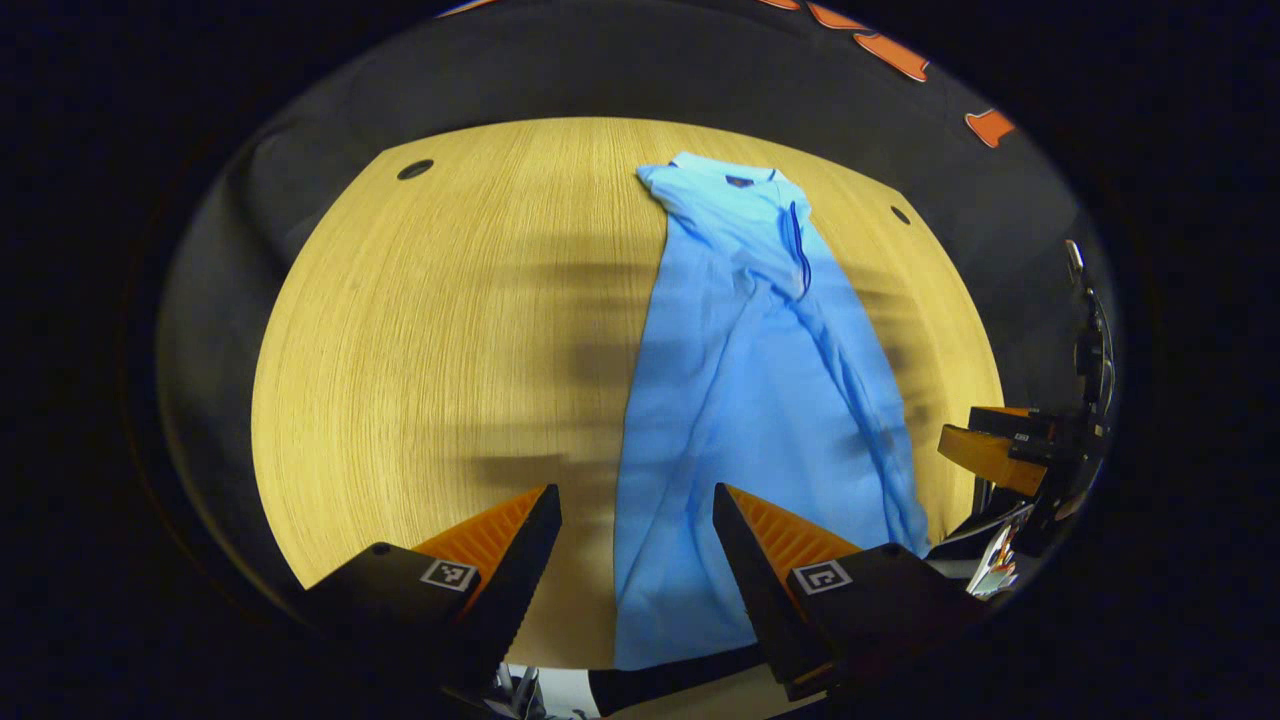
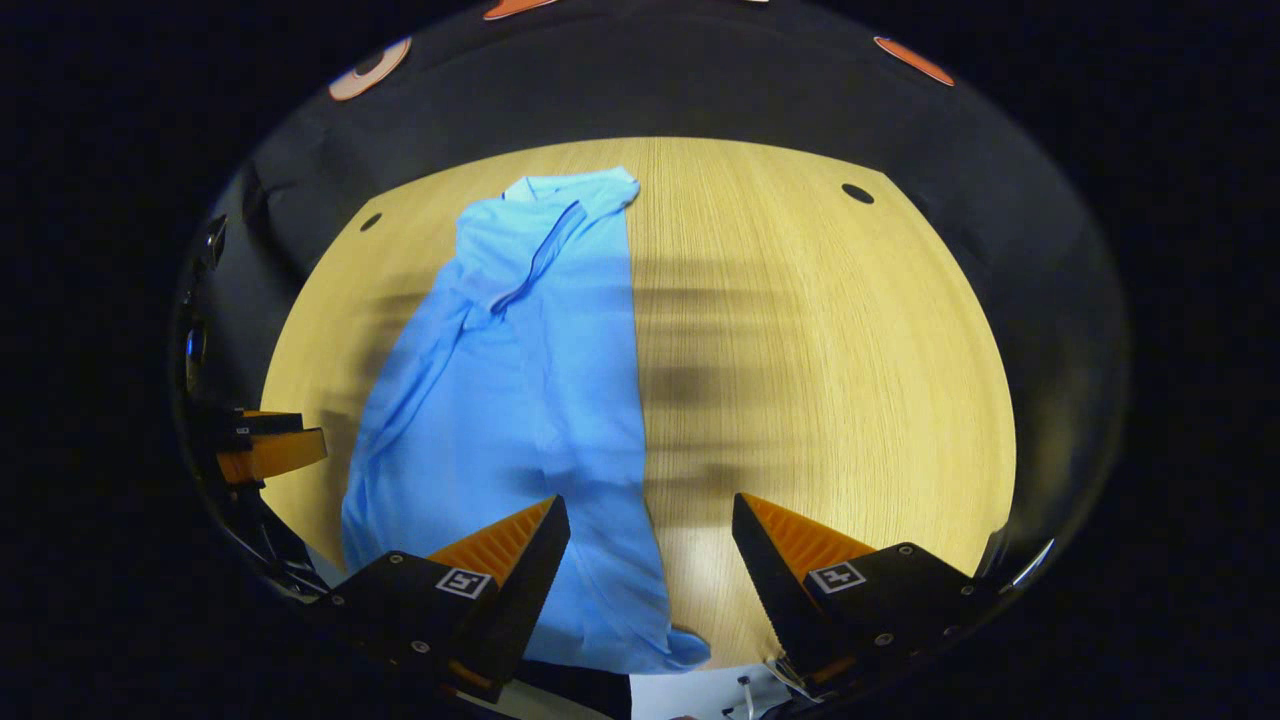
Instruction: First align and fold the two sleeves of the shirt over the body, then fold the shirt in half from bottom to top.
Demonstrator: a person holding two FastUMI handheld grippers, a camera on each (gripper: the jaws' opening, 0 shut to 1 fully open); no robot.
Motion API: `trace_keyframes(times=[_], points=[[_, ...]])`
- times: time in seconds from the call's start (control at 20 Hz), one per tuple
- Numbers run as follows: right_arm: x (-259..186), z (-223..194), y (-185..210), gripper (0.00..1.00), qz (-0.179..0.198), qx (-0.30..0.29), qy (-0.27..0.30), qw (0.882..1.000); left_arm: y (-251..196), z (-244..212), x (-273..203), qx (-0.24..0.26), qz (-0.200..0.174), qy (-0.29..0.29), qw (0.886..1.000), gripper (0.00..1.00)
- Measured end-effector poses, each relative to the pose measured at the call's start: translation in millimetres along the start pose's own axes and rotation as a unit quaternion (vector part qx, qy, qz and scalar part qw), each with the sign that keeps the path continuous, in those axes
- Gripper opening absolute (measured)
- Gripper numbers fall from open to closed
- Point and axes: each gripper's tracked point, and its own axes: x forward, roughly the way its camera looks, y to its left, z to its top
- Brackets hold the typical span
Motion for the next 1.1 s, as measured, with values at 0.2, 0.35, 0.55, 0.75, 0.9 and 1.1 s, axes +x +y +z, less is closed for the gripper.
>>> trace_keyframes(times=[0.2,0.35,0.55,0.75,0.9,1.1], points=[[-4,-53,7,0.99,0.001,-0.003,0.046,0.999,3,-51,-8,-0.021,-0.002,0.043,0.999,0.99],[-4,-85,10,0.99,0.000,0.009,0.076,0.997,9,-71,-5,-0.015,0.007,0.054,0.998,0.99],[0,-114,9,0.99,-0.010,0.015,0.103,0.995,1,-102,3,-0.028,-0.002,0.083,0.996,0.99],[5,-129,13,0.99,-0.010,0.018,0.119,0.993,-4,-127,11,-0.025,0.000,0.102,0.994,0.99],[9,-132,17,0.99,-0.016,0.010,0.116,0.993,-5,-135,15,-0.027,0.010,0.109,0.994,0.99],[11,-146,22,0.99,-0.017,0.015,0.132,0.991,-4,-140,19,-0.009,0.029,0.110,0.994,1.00]])
